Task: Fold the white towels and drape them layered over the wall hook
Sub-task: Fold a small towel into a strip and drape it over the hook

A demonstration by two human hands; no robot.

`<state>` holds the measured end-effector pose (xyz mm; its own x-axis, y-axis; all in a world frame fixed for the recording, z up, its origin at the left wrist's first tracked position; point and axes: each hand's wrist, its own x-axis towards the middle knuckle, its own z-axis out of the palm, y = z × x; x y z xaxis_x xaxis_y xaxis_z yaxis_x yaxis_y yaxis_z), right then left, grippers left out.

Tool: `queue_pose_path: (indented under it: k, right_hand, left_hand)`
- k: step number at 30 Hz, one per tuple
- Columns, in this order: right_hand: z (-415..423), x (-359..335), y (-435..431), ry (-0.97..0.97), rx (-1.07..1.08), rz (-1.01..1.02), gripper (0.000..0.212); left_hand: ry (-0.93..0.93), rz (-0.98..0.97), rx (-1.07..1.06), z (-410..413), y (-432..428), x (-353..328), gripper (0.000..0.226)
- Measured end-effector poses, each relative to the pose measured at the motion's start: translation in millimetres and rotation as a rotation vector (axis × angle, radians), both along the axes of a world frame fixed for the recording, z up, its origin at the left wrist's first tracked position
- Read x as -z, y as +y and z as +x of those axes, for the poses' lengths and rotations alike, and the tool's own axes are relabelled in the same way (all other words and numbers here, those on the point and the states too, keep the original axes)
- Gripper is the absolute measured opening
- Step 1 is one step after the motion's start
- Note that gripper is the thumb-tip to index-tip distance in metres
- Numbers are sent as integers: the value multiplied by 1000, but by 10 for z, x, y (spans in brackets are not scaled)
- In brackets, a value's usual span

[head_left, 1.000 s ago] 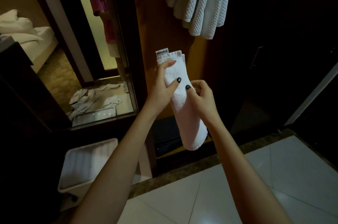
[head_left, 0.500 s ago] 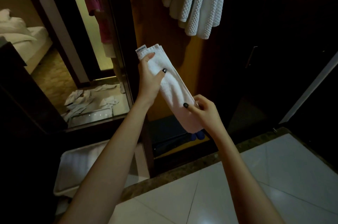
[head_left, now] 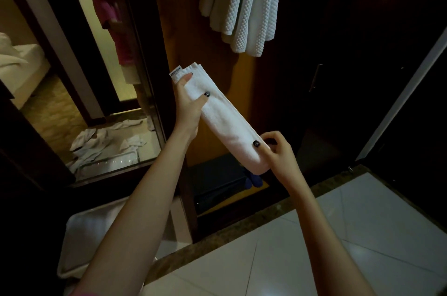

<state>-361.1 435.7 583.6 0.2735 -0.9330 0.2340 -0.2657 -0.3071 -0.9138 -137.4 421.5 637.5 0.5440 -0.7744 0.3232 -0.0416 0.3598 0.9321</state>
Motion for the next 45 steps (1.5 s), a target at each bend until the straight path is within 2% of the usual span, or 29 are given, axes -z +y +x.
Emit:
queue_pose_path:
  k: [2,5,9,12,15,19,23,26,30,34,39,45]
  right_hand:
    - [-47,-26,5,-7,-120,75,7]
    - [-108,-26,1,17,-171,104,26]
    - [-127,-31,-26,-190,-290,297,29]
    - [-104,-51,-12,-218,-379,360,44]
    - [-65,-29,2,-165,-337,329,57]
    - [-10,4,-12,-116,-148,211,42]
    - [0,-6,7,-207,68,140,30]
    - [-75,-11,8,-238,171,108,19]
    - [-276,7,-20,-242,136,75,7]
    - [-456,-76,-89,-332,191,21,33]
    - [-652,-312,-402,-317,205,-105,35]
    - [-936,-636,-1126,-372,45,15,25]
  left_hand:
    - [65,-24,46,13,1,-28,65]
    - [174,-56,144,6,34,-79,65]
    - [320,-90,272,-11,84,-133,62]
    - [347,-96,297,-7,110,-168,62]
    - [312,-109,267,48,140,-178,65]
    - [244,-103,205,133,181,-114,65]
    - [183,-100,196,222,203,-19,62]
    - [206,-55,196,286,220,56,54]
    - [153,14,232,357,208,148,41]
    - [70,144,282,393,168,139,29]
    - [12,171,407,366,-51,-26,27]
    - [-73,153,492,219,-641,-381,29]
